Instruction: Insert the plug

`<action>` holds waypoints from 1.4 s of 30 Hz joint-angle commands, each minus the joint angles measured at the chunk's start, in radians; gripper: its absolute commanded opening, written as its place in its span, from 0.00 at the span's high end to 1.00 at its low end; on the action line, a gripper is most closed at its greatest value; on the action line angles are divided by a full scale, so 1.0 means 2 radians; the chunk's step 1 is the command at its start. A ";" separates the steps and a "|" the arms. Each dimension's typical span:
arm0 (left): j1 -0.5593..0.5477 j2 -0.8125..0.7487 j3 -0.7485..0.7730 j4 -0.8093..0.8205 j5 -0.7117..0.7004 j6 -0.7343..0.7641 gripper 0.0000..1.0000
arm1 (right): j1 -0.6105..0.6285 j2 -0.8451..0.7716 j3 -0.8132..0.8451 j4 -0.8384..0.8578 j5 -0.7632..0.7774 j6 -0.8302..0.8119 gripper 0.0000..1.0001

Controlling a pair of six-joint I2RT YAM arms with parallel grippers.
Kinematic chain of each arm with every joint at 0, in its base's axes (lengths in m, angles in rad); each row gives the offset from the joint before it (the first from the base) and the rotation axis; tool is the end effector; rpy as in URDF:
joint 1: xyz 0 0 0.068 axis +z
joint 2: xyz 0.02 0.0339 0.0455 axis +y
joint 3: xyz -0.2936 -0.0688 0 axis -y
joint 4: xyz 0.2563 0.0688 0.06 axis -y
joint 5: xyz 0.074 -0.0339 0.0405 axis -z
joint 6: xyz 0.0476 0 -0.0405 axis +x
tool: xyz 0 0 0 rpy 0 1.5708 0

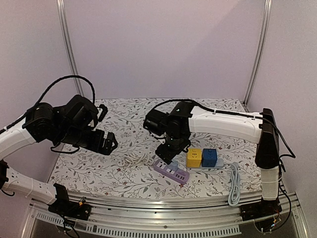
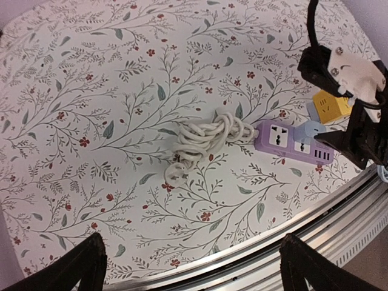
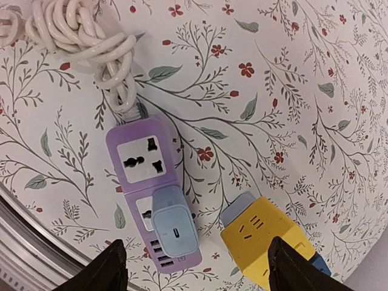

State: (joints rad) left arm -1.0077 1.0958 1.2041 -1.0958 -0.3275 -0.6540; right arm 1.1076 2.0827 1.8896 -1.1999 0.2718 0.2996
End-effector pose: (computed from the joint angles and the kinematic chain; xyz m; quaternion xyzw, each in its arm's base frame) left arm 0.1195 -0.1606 0.3626 0.1201 0.9385 -0.1042 0.3066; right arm 0.2116 0.3951 0.2612 -0.3769 0.9121 -0.0460 0.1544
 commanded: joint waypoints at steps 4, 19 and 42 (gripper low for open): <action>0.007 0.008 0.045 -0.016 -0.017 0.019 0.00 | -0.002 -0.036 0.087 -0.059 0.051 -0.017 0.02; 0.030 0.018 0.133 -0.056 -0.083 0.056 0.00 | -0.037 -0.164 0.087 -0.075 0.175 0.017 0.01; 0.101 -0.013 0.113 -0.107 -0.040 0.024 0.00 | -0.177 -0.500 -0.243 0.038 0.036 0.157 0.01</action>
State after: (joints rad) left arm -0.8196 1.0756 1.4387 -1.2755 -0.4557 -0.5774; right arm 0.7551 1.1225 1.4418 -1.1812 0.3706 0.5655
